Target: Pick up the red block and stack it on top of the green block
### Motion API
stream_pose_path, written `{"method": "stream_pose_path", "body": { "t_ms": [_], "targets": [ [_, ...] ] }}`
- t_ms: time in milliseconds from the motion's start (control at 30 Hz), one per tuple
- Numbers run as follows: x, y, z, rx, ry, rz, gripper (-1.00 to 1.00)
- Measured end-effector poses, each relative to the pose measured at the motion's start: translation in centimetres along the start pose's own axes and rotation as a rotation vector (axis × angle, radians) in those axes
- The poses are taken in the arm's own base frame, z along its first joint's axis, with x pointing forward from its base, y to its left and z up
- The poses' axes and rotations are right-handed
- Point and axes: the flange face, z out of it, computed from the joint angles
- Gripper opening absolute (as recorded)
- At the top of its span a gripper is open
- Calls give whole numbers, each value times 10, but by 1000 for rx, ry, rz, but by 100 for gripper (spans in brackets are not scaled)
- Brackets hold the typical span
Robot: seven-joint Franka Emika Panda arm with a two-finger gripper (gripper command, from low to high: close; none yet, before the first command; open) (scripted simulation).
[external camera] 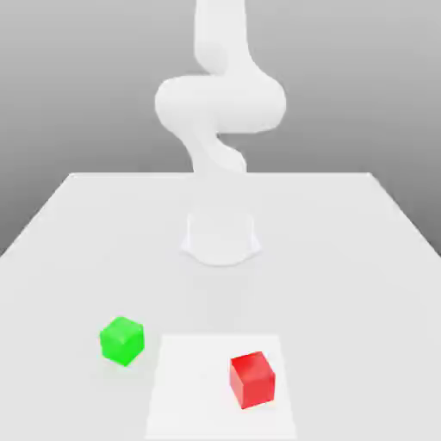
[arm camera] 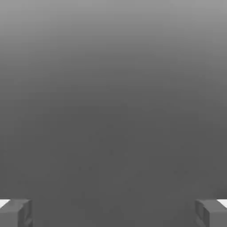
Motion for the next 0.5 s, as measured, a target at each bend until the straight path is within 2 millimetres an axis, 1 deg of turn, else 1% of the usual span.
{"method": "stream_pose_path", "body": {
  "t_ms": [133, 267, 400, 500],
  "targets": [
    [-19, 9, 92, -81, -109, -55, 0],
    [-50, 27, 173, -158, -214, -109, 0],
    [-90, 55, 245, -233, -320, -164, 0],
    [-126, 81, 291, -289, -399, -206, 0]
  ]
}}
